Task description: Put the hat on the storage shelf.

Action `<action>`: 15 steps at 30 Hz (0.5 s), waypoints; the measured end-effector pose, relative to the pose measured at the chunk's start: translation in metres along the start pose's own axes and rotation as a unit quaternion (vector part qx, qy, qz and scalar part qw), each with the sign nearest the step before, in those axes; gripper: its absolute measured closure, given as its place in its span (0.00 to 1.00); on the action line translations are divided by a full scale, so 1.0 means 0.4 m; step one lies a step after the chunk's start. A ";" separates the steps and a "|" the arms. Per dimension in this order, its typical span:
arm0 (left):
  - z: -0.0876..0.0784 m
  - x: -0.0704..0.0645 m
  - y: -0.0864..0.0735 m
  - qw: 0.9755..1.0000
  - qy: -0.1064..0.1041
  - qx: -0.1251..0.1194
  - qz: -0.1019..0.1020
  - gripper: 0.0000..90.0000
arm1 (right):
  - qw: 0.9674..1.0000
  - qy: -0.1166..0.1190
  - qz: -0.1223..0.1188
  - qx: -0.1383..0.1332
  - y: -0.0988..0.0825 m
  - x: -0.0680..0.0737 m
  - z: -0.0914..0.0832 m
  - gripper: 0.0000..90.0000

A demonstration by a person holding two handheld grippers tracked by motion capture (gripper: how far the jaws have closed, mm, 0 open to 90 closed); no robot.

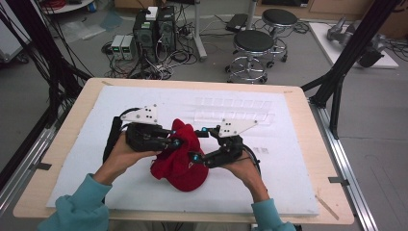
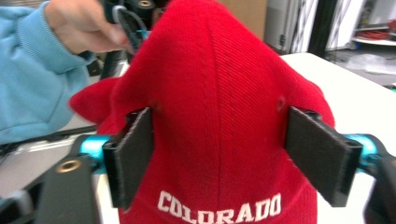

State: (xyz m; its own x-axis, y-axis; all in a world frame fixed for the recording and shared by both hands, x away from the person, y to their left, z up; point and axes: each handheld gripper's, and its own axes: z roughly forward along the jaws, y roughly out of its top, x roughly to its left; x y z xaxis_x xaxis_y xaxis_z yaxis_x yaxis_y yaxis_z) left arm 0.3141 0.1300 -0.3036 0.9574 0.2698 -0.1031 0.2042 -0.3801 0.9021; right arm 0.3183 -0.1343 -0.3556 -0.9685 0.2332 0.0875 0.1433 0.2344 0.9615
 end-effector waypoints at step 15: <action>0.005 -0.002 0.000 1.000 0.004 0.007 0.005 0.94 | 0.999 0.029 -0.018 0.027 0.006 0.003 -0.007 0.94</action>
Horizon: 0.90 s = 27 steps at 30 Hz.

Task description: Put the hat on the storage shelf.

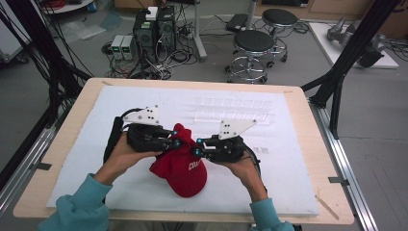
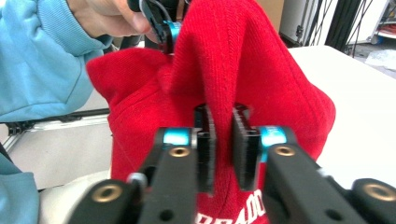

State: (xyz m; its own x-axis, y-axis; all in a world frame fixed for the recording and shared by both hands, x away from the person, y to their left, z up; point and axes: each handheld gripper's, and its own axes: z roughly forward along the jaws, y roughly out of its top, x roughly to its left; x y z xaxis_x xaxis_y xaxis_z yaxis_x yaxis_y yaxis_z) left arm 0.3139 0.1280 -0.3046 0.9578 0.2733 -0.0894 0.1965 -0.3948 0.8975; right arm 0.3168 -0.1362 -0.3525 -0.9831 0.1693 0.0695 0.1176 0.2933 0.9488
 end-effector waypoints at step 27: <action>-0.085 0.032 -0.023 0.995 0.058 -0.062 -0.050 0.08 | 0.999 -0.035 -0.002 -0.016 0.001 0.009 -0.037 0.96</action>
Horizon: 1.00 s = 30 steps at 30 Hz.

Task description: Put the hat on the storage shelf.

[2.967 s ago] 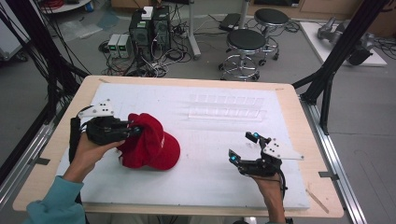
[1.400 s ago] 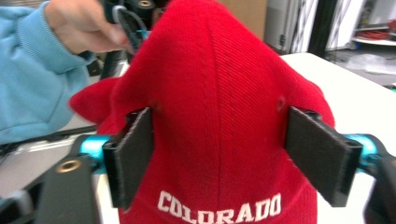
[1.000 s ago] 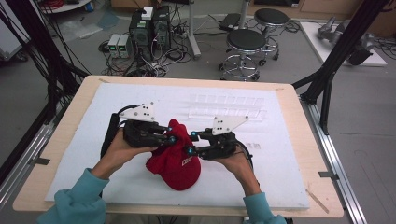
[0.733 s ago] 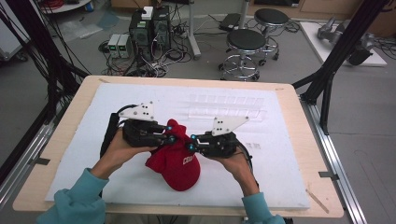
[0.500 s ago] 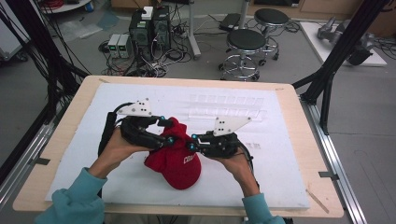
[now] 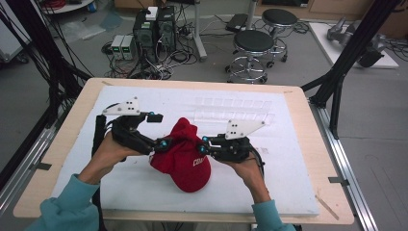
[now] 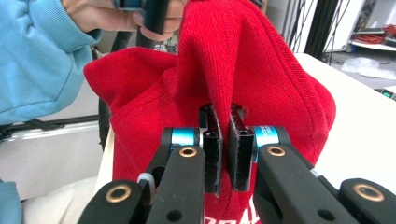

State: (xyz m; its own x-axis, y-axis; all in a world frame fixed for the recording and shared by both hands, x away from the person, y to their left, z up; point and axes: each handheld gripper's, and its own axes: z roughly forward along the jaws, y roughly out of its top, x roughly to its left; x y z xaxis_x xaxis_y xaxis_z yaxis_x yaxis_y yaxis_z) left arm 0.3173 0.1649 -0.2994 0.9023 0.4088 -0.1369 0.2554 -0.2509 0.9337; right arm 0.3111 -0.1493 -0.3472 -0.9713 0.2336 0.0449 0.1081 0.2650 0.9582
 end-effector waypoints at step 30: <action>-0.034 -0.065 -0.163 0.999 0.019 -0.001 -0.044 0.14 | 0.993 -0.093 0.023 -0.073 0.031 -0.014 -0.029 0.96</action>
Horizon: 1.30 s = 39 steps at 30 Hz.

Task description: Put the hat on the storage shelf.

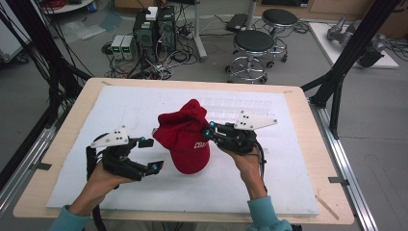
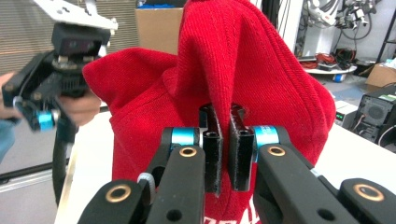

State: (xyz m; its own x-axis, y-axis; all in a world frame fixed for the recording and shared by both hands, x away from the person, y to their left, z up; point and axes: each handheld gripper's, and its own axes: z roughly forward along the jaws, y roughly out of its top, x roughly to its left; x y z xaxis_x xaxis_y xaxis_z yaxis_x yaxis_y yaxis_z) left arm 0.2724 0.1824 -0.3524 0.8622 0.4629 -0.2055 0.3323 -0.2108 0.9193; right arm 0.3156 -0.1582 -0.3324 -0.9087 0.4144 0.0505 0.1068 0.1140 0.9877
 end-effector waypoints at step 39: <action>0.087 0.001 -0.021 0.998 -0.044 0.022 -0.029 0.94 | 0.999 0.011 0.010 -0.038 0.017 0.015 0.040 0.95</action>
State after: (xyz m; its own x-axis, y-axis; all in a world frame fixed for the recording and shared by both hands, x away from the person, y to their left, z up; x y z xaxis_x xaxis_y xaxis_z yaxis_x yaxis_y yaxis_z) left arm 0.2832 0.1542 -0.3719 0.8710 0.3975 -0.2886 0.3974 -0.2247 0.8897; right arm 0.3173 -0.1403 -0.3278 -0.9157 0.3954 0.0721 0.0942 0.0367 0.9949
